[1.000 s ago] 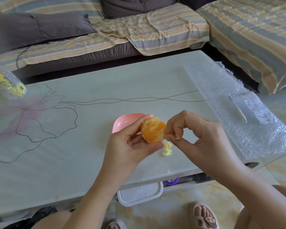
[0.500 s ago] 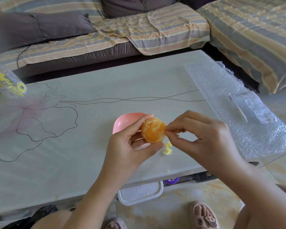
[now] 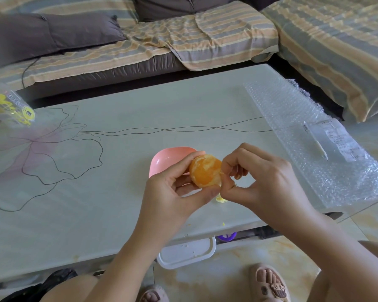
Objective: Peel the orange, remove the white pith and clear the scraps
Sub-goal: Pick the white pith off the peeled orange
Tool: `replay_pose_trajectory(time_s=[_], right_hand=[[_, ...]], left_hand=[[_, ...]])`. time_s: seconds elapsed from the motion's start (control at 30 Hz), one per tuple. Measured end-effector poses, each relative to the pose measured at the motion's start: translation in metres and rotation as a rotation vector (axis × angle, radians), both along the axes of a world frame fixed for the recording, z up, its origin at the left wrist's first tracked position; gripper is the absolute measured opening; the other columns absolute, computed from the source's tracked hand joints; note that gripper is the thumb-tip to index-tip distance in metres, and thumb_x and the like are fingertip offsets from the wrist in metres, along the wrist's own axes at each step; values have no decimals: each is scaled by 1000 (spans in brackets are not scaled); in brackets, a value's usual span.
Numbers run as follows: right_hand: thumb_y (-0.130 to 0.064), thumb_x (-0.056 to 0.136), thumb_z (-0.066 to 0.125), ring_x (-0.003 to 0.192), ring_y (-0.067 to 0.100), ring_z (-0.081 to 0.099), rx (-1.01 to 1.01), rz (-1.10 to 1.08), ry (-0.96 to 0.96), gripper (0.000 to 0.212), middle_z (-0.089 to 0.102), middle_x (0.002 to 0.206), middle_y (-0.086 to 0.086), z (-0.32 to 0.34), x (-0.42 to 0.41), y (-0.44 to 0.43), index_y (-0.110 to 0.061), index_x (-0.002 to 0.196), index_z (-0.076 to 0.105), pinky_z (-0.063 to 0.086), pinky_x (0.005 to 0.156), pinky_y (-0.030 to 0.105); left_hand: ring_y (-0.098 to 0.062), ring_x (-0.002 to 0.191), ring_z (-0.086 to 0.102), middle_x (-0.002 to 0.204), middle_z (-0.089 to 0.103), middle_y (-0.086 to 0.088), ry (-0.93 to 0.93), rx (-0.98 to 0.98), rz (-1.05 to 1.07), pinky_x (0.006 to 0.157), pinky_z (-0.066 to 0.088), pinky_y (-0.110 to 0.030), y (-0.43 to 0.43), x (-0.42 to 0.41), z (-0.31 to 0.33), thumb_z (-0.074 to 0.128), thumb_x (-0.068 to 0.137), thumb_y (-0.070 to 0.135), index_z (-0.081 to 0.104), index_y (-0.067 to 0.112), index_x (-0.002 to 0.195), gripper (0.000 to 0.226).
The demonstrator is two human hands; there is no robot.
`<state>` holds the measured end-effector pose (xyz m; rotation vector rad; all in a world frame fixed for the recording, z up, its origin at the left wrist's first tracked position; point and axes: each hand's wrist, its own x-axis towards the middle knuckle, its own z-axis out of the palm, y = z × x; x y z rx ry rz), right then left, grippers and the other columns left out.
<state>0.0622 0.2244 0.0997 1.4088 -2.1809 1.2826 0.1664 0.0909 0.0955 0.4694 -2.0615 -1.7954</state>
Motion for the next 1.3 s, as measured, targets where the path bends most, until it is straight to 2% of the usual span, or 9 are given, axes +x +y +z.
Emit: replay_pose_trajectory(time_s=[0.33, 0.47, 0.57, 0.7, 0.83, 0.93, 1.07, 1.17, 1.3], right_hand=[[-21, 72, 60, 68, -1, 48, -66, 27, -74, 6, 54, 75, -9, 2, 2, 5, -16, 76, 59, 36, 66, 5], [-28, 74, 68, 76, 7, 56, -83, 43, -163, 22, 62, 88, -11, 5, 2, 8, -29, 87, 50, 41, 71, 11], [-23, 74, 73, 79, 9, 58, -84, 51, -174, 31, 65, 97, -15, 6, 4, 8, -30, 87, 46, 47, 74, 22], [-18, 74, 75, 80, 7, 60, -86, 48, -120, 43, 69, 91, -10, 8, 7, 6, -41, 88, 42, 48, 74, 23], [-13, 75, 74, 77, 7, 62, -133, 0, -86, 27, 71, 86, -10, 4, 9, 4, -23, 81, 49, 49, 69, 18], [-6, 74, 73, 74, 8, 65, -168, -41, -40, 18, 71, 80, -7, 2, 13, 3, -11, 74, 56, 50, 62, 22], [-3, 73, 73, 73, 8, 64, -195, -80, -6, 28, 70, 74, -5, 2, 14, 0, -21, 77, 51, 45, 54, 19], [-3, 73, 73, 70, 9, 64, -196, -97, 4, 31, 69, 72, -5, 1, 13, -1, -23, 77, 50, 41, 53, 11], [2, 70, 73, 66, 9, 62, -213, -103, 49, 23, 69, 71, -5, 0, 12, -2, -13, 73, 55, 42, 51, 18]], left_hand=[[-18, 92, 70, 98, 74, -2, 35, 77, -18, 80, 54, -24, -4, 0, 0, 79, 65, 12, 69, 18, 110, 47], [-21, 95, 69, 101, 73, -2, 31, 70, -15, 84, 54, -28, -7, -1, -1, 79, 67, 13, 68, 15, 112, 46], [-22, 93, 69, 99, 73, -3, 30, 64, -16, 83, 54, -27, -6, -2, 0, 79, 66, 14, 69, 15, 111, 46], [-27, 87, 69, 95, 72, -9, 34, 62, 2, 81, 56, -29, -4, -3, -1, 80, 63, 15, 71, 18, 105, 43], [-20, 82, 69, 90, 73, -3, 27, 43, 5, 77, 56, -26, -3, -3, -1, 80, 62, 14, 73, 25, 99, 40], [-18, 83, 71, 90, 74, 2, 13, 42, 16, 77, 55, -26, -3, -2, -2, 82, 58, 18, 72, 27, 101, 45], [-14, 89, 71, 100, 73, 9, 1, 53, 16, 84, 56, -27, 1, -3, 0, 91, 56, 24, 64, 24, 119, 69], [-8, 93, 70, 102, 71, 18, 13, 93, -11, 84, 54, -23, 4, -4, 1, 78, 60, 23, 59, 24, 124, 67], [-14, 91, 71, 104, 72, 10, 6, 124, -44, 82, 55, -26, 2, -3, -1, 79, 54, 18, 62, 24, 122, 71]])
